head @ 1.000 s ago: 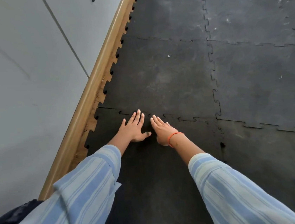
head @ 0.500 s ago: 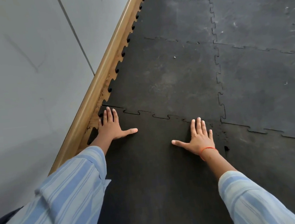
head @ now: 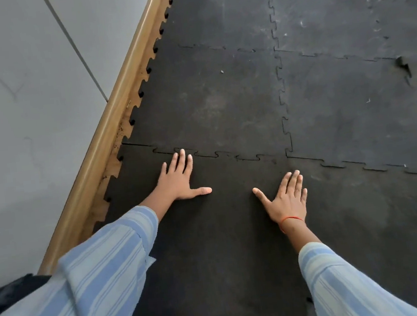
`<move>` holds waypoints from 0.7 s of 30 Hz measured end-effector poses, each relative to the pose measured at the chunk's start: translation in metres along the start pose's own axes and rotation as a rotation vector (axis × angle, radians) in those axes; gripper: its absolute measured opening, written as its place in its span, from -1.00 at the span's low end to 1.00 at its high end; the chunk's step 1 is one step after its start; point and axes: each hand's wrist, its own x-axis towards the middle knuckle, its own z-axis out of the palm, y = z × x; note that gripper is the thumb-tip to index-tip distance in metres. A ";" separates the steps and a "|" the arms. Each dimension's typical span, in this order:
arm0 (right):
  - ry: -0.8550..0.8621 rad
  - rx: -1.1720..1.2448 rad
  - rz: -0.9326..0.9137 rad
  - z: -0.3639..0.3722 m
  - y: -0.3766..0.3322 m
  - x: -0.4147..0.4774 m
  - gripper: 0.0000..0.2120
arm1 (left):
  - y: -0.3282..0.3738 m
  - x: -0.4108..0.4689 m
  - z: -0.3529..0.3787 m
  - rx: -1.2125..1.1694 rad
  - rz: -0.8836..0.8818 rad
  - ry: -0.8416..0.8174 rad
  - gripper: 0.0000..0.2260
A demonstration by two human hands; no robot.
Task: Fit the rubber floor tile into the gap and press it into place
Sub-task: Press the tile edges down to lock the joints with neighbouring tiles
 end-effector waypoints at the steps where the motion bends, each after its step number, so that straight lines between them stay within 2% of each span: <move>1: 0.013 0.023 0.027 0.004 0.006 -0.008 0.02 | 0.023 -0.002 0.005 0.015 0.058 -0.001 0.07; 5: -0.043 0.045 0.022 0.006 0.017 -0.017 -0.04 | 0.082 -0.011 0.022 0.101 0.204 -0.011 -0.01; 13: -0.226 -0.054 -0.040 -0.020 0.029 0.009 -0.02 | 0.088 -0.007 0.024 0.115 0.211 -0.061 0.01; 15: -0.334 0.123 -0.048 -0.041 0.037 0.022 -0.17 | 0.089 -0.008 0.024 0.115 0.209 -0.055 0.01; 18: -0.456 0.533 0.056 -0.064 0.064 0.023 -0.38 | 0.094 -0.009 0.023 0.125 0.219 -0.037 -0.04; 20: -0.434 0.621 0.072 -0.060 0.082 0.007 -0.46 | 0.105 -0.006 0.019 0.161 0.291 -0.009 -0.15; 21: -0.406 0.585 0.035 -0.052 0.086 -0.004 -0.48 | 0.114 -0.005 0.017 0.176 0.343 -0.002 -0.22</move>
